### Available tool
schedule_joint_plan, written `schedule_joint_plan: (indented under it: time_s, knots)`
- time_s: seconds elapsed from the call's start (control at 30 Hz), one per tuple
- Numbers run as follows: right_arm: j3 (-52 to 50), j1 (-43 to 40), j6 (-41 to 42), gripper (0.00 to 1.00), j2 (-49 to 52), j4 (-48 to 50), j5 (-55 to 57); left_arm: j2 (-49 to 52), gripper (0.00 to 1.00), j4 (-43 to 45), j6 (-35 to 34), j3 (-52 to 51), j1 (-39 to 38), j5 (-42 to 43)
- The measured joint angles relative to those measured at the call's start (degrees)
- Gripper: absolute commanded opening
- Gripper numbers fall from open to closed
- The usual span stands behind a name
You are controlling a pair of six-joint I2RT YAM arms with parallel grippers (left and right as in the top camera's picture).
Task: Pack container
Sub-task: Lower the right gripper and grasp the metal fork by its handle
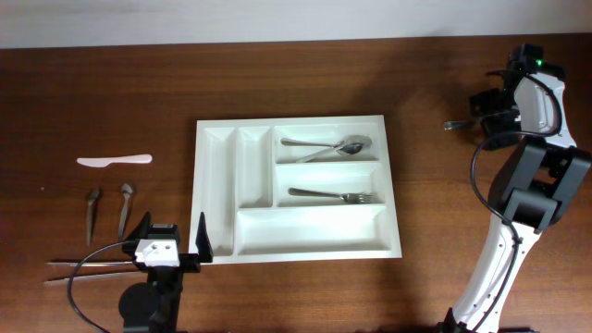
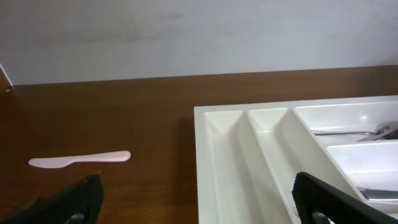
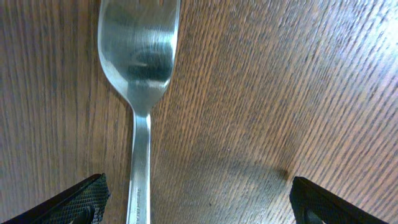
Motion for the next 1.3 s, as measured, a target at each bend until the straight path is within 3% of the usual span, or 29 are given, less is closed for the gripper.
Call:
schedule_joint_plan:
  time_s: [1.3]
  knots:
    - [0.33, -0.72, 1.16, 0.94, 0.96, 1.11, 0.39, 0.0, 0.99, 0.0, 0.0, 0.0, 0.0, 0.0]
